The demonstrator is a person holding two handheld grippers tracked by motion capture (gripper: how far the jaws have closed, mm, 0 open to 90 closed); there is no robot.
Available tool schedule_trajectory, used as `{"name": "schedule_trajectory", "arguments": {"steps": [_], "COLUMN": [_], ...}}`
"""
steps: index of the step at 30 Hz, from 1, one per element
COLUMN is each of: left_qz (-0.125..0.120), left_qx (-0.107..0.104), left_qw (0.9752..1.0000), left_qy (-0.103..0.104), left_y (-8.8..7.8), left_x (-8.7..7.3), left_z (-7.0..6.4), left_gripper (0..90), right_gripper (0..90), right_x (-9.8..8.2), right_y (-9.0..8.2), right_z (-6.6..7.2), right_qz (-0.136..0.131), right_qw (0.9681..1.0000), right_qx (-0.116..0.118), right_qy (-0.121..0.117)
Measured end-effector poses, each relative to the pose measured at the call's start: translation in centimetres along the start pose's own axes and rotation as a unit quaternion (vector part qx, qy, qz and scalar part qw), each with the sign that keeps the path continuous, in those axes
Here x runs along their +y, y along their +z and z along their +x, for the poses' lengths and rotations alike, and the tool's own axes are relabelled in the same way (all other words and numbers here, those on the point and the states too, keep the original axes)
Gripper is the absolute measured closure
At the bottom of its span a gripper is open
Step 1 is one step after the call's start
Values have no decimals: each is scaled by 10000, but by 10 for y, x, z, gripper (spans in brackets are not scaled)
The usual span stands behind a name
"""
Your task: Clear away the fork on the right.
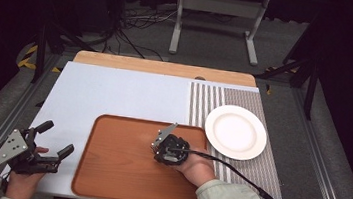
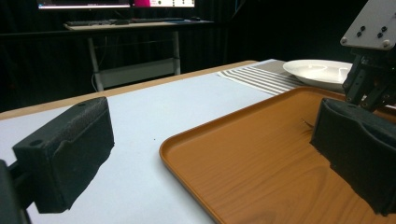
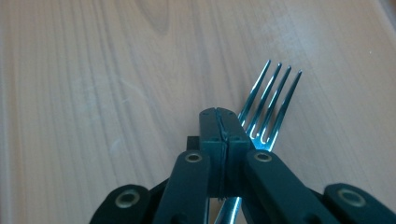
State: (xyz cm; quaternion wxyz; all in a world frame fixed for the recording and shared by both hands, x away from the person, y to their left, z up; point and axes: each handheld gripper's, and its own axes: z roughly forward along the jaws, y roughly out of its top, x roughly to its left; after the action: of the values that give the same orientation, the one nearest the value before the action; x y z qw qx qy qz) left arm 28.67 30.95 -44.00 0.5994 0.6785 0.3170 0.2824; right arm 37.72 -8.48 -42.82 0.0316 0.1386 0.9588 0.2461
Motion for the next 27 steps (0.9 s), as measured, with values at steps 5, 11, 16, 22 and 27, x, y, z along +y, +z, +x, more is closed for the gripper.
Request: {"name": "schedule_trajectory", "arguments": {"steps": [5,11,16,22,27], "left_qz": [1,1,-1,-3,7], "left_qx": [-5,-3,-3,3,2], "left_qw": [10000,10000,10000,10000,10000], "left_qy": [1,-11,-18,-19,-17], "left_y": [0,0,0,0,0], "left_x": [0,0,0,0,0], "left_z": [0,0,0,0,1], "left_gripper": [2,2,2,2,2], "right_gripper": [900,900,900,900,900], "right_x": [-1,-1,-2,-4,-6], "right_y": [2,2,2,0,-2], "right_z": [-2,-3,-6,-13,-20], "right_qz": [105,158,208,279,337], "right_qw": [9999,9998,9997,9992,9985], "right_qx": [13,-75,-130,-275,-434], "right_qy": [-29,-15,3,43,69]}}
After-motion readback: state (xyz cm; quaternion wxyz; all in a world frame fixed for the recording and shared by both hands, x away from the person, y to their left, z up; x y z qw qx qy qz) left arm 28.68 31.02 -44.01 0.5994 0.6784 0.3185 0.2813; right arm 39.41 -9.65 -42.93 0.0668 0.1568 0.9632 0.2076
